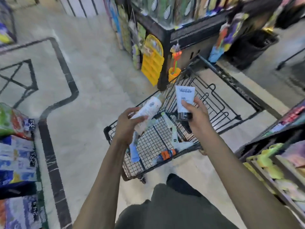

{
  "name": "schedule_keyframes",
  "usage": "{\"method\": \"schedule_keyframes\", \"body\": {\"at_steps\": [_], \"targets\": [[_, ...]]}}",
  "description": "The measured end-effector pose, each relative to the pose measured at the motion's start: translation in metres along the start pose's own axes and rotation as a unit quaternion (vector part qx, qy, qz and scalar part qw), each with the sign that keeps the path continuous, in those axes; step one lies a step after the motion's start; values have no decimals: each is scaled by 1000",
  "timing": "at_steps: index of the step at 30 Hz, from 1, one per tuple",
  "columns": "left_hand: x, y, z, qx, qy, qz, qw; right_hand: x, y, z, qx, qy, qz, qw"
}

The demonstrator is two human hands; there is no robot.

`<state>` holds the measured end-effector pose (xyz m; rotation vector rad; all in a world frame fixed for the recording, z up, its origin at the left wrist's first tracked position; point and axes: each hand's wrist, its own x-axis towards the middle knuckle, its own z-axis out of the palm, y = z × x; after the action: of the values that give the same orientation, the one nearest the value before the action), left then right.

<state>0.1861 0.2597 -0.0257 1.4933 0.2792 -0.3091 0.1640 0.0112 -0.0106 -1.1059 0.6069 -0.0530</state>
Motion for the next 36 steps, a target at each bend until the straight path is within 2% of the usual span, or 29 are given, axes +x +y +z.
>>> {"method": "schedule_keyframes", "body": {"at_steps": [2,5,10,14,20,27,36], "targets": [[-8,11,5,35,-39,23,998,-21,-6,-12,15,31,-16,999],[-18,20,16,27,-84,26,996,-51,-13,-36,40,56,-39,997],[-35,23,46,38,-123,62,990,-89,-22,-84,49,114,-84,989],[-55,21,92,16,-164,58,985,-121,-31,-126,66,159,-116,978],[-104,2,171,-59,-265,-27,962,-192,-36,-197,98,227,-144,958],[-190,-27,266,-141,-352,-79,922,-278,-32,-284,130,296,-172,930],[-302,-86,355,-102,-431,-176,879,-368,-16,-380,160,365,-206,894]]}}
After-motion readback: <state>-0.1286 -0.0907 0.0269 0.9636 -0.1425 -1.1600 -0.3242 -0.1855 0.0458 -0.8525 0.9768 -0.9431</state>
